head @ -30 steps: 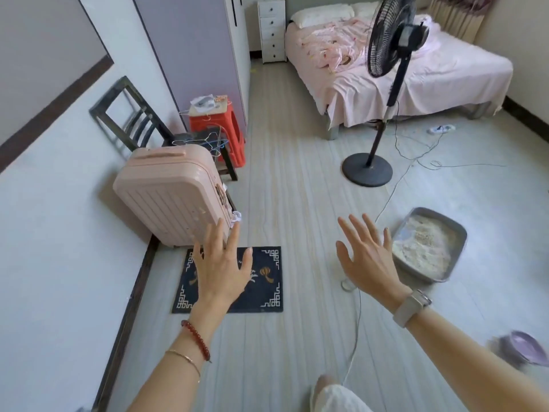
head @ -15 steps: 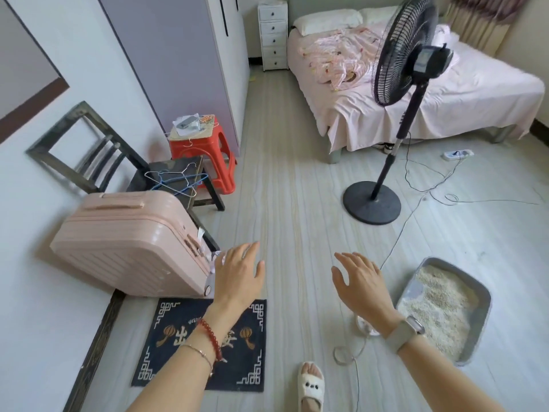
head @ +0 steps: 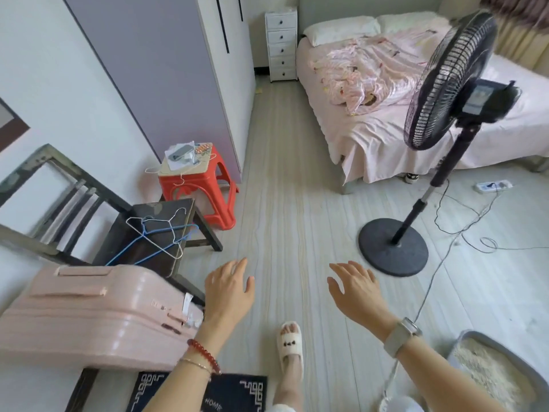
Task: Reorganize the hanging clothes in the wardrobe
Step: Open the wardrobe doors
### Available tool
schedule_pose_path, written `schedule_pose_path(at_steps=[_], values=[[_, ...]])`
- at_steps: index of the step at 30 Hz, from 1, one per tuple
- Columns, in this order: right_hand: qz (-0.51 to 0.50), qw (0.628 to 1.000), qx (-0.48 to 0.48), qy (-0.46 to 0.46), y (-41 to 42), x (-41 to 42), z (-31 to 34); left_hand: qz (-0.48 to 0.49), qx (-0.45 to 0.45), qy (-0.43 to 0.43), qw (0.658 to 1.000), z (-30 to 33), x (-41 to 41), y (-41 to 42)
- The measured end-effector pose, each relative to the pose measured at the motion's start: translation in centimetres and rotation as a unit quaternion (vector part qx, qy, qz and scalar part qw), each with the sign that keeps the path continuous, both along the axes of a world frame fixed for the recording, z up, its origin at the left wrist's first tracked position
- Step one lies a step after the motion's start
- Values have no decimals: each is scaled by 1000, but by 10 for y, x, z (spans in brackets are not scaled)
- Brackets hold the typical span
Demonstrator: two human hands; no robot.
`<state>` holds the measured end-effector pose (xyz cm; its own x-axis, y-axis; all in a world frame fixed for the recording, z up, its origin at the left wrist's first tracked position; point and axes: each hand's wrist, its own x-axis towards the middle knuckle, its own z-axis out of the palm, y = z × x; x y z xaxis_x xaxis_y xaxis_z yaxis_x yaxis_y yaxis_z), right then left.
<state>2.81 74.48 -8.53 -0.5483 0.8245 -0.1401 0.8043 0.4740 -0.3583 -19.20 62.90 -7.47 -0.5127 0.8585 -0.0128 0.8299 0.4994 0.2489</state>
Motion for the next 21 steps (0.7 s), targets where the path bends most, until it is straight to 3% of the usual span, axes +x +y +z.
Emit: schedule_pose_path(at_steps=[10,21], values=[[-13,1000,6,-19,223,-139,29,-35,7,15,999,16,-145,237],[-8,1000,-23,-19,460,-267,9,-40,-21,18,999,-5,-257,469]])
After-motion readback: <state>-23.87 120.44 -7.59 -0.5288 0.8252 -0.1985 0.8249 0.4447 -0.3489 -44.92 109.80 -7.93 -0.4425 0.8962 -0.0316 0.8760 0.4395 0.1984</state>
